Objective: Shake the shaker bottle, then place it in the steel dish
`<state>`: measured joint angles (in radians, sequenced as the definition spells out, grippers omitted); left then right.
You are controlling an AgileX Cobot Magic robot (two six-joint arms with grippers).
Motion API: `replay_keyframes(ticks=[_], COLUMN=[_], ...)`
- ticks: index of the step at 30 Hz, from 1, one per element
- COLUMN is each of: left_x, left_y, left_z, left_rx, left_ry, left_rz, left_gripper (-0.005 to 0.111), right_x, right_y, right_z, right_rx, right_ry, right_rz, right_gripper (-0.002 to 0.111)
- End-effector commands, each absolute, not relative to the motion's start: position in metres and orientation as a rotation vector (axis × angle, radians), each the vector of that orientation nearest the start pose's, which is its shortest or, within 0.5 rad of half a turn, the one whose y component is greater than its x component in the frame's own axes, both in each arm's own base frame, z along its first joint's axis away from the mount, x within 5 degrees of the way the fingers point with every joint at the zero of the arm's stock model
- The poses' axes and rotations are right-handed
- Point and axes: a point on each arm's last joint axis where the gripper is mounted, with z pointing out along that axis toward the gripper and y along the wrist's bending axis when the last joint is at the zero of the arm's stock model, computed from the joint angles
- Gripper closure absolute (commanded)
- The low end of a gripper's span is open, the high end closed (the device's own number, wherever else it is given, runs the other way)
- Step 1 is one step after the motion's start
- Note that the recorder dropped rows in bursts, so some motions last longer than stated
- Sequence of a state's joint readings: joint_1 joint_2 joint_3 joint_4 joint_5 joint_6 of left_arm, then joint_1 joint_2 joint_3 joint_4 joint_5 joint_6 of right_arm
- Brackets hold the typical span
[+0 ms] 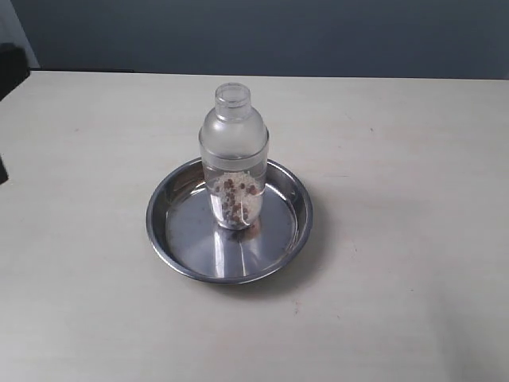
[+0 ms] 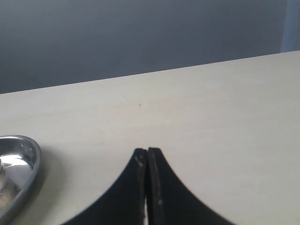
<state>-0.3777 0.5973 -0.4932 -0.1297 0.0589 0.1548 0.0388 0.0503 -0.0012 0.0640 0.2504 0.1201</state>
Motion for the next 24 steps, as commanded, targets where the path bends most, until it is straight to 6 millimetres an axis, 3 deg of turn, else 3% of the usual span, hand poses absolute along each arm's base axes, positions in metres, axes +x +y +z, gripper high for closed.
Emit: replay_keyframes(ticks=[1,11,24], left_x=[0.102,0.067,0.054], left_y=[-0.031,-0.010,-0.002], left_z=[0.308,0.262,0.218], left_rx=[0.234,0.041,-0.077], left_ry=[1.630,1.632,1.612], left_rz=[-0.236,-0.171,-0.112], left_gripper=[0.106,0.106,0.106], right_x=[0.059,0.059,0.059], right_y=[0.004,0.004,0.004], right_z=[0.189,0.189,0.189], right_rx=[0.110,0.110,0.110], right_ry=[1.771,1.771,1.769], right_rz=[0.170,0.170,0.170], right_gripper=[0.109,0.109,0.109])
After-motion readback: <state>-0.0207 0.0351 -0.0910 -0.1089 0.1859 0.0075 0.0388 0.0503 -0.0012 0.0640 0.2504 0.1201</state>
